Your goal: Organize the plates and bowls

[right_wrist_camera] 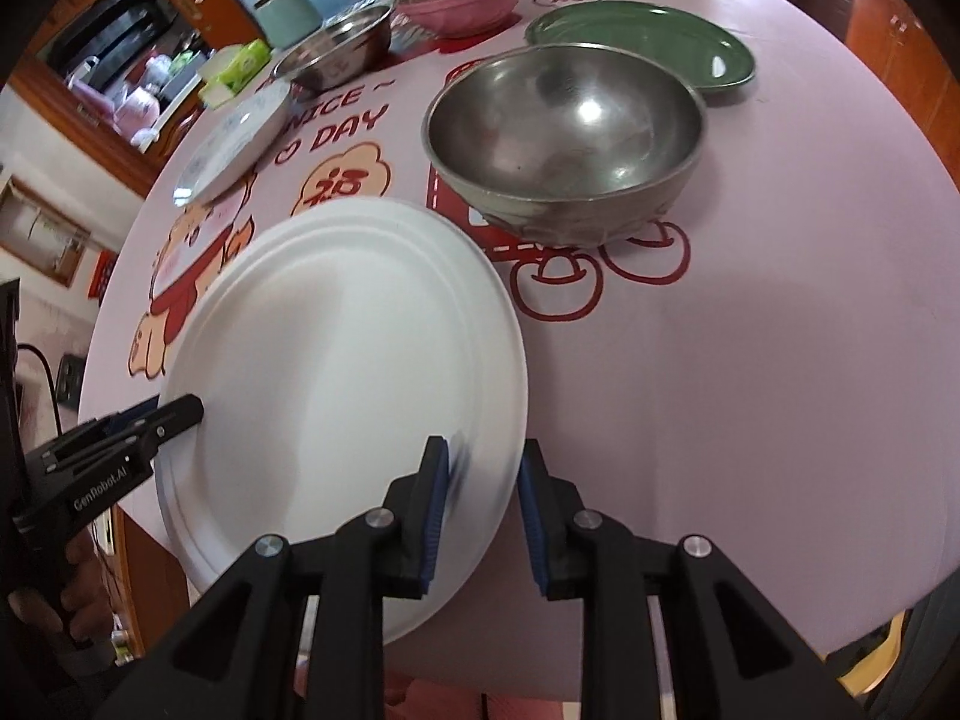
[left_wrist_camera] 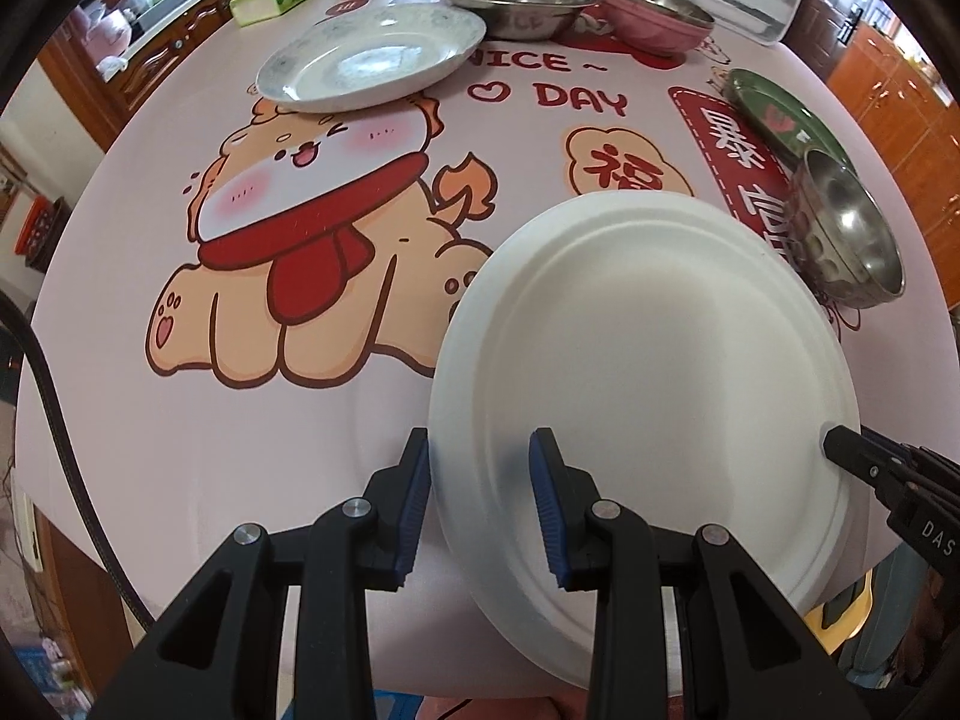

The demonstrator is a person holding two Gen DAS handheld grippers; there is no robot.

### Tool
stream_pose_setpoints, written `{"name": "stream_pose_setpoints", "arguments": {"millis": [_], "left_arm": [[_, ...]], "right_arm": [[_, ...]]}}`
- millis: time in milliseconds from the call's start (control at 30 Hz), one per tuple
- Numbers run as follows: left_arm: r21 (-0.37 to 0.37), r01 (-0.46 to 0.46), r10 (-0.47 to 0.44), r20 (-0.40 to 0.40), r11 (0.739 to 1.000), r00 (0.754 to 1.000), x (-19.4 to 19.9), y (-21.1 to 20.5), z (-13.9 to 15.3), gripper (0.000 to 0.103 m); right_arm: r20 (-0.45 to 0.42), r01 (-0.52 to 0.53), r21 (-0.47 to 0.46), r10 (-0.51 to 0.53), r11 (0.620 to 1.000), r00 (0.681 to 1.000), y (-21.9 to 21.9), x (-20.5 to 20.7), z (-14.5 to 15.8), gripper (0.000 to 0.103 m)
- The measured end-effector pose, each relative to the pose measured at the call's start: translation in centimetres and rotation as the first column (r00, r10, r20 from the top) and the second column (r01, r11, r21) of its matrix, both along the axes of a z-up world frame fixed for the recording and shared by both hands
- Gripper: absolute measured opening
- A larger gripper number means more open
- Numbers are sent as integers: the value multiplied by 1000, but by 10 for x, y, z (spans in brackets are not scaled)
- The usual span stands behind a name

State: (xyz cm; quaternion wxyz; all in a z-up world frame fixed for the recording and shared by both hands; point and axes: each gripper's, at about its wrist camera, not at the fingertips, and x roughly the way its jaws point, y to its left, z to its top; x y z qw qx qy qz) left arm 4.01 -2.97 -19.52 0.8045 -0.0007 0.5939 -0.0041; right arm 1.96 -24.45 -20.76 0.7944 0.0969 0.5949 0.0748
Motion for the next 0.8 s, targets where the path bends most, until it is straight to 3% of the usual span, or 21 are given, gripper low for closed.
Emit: {"name": "stream_pose_setpoints", "arguments": {"millis": [367,800], "left_arm": [[13,-58,58,-37,998,998,5,-1,-7,33],[5,-81,81,17,997,997,2,10,4,36]], "right_arm": [[4,-90,-19,90,996,996,4,5,1,26],[4,-102,-37,103,994,995,4,8,3,26]]}}
